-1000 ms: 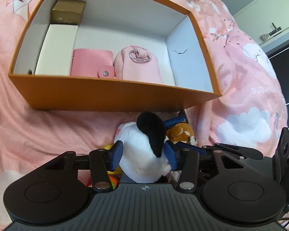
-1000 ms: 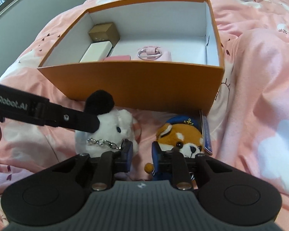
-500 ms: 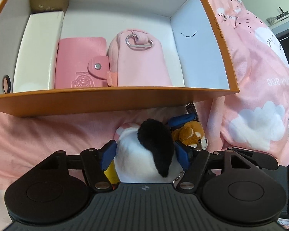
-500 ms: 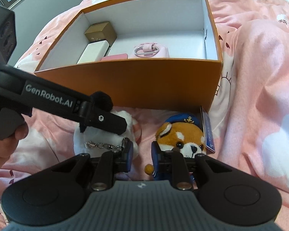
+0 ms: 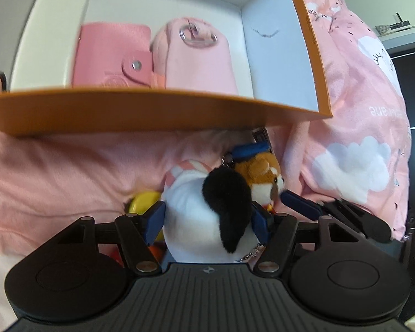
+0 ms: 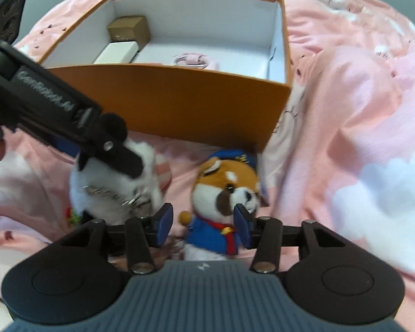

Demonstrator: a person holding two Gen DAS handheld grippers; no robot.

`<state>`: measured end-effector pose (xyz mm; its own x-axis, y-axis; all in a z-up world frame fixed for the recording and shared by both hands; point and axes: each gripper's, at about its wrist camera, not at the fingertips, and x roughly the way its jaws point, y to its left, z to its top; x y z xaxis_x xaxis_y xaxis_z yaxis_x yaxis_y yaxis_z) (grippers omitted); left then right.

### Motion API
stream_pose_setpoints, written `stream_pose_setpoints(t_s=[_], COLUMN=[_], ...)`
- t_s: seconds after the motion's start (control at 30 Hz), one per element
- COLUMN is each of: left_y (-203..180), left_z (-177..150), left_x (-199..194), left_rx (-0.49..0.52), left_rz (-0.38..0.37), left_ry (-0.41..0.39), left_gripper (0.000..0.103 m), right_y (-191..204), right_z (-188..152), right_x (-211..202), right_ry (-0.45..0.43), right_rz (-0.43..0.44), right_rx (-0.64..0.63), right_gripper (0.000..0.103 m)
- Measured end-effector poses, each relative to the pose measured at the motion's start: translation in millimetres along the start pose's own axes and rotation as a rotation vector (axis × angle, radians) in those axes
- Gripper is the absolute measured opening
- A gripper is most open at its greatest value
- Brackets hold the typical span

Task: Organize objects
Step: 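Lift the white plush with the left tool while the right tool lifts the fox plush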

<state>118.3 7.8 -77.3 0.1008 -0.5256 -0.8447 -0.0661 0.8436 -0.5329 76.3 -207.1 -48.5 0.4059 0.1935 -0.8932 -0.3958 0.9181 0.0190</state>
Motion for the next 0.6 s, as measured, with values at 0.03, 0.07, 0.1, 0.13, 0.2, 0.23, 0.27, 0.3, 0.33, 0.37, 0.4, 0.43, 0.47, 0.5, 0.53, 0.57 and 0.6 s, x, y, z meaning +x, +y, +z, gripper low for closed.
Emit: stream_pose_setpoints(t_s=[0.03, 0.07, 0.1, 0.13, 0.2, 0.23, 0.27, 0.3, 0.33, 0.37, 0.4, 0.43, 0.47, 0.5, 0.53, 0.57, 0.6], left_y=[-1, -3, -4, -6, -9, -10, -10, -10, -10, -11, -12, -13, -14, -15, -17, -18, -20], left_z=[-1, -1, -2, -4, -7, -9, -12, -14, -16, -20, -23, -26, -30, -34, -37, -40, -42], left_x=[-1, -1, -3, -4, -7, -9, -11, -14, -16, -19, -23, -26, -28, -32, -35, -39, -43], left_rx=[0.003, 0.006, 0.014, 0.023, 0.036, 0.04, 0.04, 0.039, 0.039, 0.04, 0.044, 0.051, 0.056, 0.062, 0.069, 0.077, 0.085], left_rz=[0.005, 0.008, 0.013, 0.018, 0.026, 0.036, 0.041, 0.037, 0.035, 0.04, 0.041, 0.041, 0.042, 0.042, 0.044, 0.048, 0.053], left_ry=[-0.007, -0.013, -0.019, -0.027, -0.047, -0.062, -0.076, -0.088, -0.099, -0.116, -0.134, -0.152, -0.17, -0.19, -0.213, -0.237, -0.262], left_gripper=[0.074, 0.073, 0.073, 0.072, 0.071, 0.07, 0.07, 0.069, 0.069, 0.069, 0.069, 0.068, 0.068, 0.068, 0.068, 0.068, 0.068], right_y=[-3, -5, -7, -7, -4, -3, -2, -2, -1, 1, 2, 3, 4, 4, 4, 4, 3], right_z=[1, 2, 1, 1, 1, 1, 1, 1, 1, 0, -1, -2, -3, -3, -4, -5, -7], right_x=[3, 7, 13, 18, 24, 25, 26, 29, 31, 33, 35, 37, 39, 40, 42, 44, 49], right_ry=[0.011, 0.026, 0.045, 0.056, 0.061, 0.06, 0.061, 0.065, 0.071, 0.078, 0.087, 0.093, 0.097, 0.098, 0.102, 0.108, 0.125], right_rz=[0.012, 0.026, 0.036, 0.038, 0.029, 0.025, 0.021, 0.014, 0.002, -0.011, -0.025, -0.039, -0.049, -0.059, -0.069, -0.08, -0.096], right_rx=[0.016, 0.03, 0.04, 0.041, 0.031, 0.023, 0.017, 0.011, 0.004, -0.007, -0.017, -0.024, -0.03, -0.033, -0.036, -0.038, -0.034], right_gripper=[0.052, 0.053, 0.057, 0.059, 0.063, 0.063, 0.064, 0.064, 0.064, 0.065, 0.066, 0.066, 0.065, 0.065, 0.064, 0.063, 0.057])
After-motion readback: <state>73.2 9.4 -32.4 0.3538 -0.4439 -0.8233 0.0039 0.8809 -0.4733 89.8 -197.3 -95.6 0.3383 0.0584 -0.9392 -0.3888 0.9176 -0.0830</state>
